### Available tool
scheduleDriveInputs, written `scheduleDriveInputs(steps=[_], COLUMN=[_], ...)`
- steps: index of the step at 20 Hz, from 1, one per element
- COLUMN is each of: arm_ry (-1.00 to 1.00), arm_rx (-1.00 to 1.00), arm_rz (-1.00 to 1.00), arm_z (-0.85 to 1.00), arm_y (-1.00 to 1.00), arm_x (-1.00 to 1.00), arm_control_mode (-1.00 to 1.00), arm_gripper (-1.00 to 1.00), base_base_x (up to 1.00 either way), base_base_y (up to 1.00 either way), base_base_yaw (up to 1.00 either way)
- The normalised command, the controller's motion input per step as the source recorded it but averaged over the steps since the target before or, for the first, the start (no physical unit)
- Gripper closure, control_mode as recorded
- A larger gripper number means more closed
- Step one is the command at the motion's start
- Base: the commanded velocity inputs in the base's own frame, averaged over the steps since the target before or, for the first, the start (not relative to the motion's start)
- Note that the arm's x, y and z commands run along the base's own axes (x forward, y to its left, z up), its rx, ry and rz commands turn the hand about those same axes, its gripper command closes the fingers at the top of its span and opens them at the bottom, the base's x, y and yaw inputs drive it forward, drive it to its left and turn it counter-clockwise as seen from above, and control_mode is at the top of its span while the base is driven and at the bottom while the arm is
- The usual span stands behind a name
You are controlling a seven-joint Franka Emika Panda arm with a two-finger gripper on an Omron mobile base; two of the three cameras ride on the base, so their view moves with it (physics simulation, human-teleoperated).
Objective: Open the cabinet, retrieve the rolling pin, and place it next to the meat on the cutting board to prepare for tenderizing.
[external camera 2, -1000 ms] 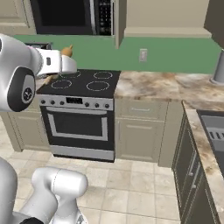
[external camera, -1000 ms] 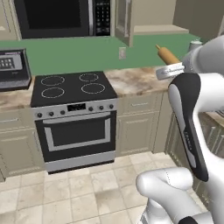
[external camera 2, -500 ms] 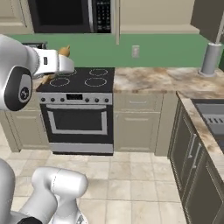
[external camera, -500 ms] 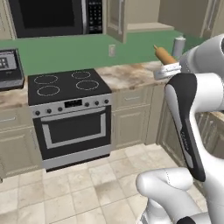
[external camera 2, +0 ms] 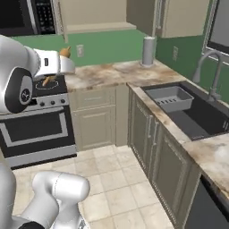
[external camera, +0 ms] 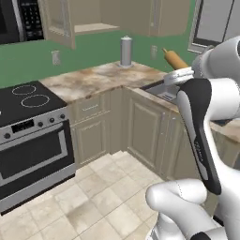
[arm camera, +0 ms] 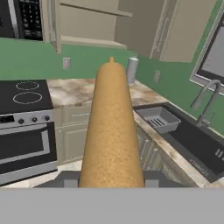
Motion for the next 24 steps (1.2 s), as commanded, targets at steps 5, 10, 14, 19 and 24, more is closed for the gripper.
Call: scheduleDriveInputs(steps=[5,10,14,19,24], arm_ry=[0.0,0.0,0.0,0.0,0.0], arm_rx=[0.0,0.0,0.0,0.0,0.0], arm_rz=[0.0,0.0,0.0,0.0,0.0], arm_z=[0.0,0.0,0.0,0.0,0.0], arm_y=[0.0,0.0,0.0,0.0,0.0], arm_x=[0.0,0.0,0.0,0.0,0.0], arm_control_mode=[1.0,1.0,1.0,1.0,1.0], arm_gripper=[1.0,1.0,1.0,1.0,1.0], base_base_x=[-0.48,-0.52,-0.52,-0.55,-0.57], base_base_y=[0.15,0.18,0.25,0.23,0.21], base_base_yaw=[-0.62,-0.6,-0.59,-0.57,-0.57])
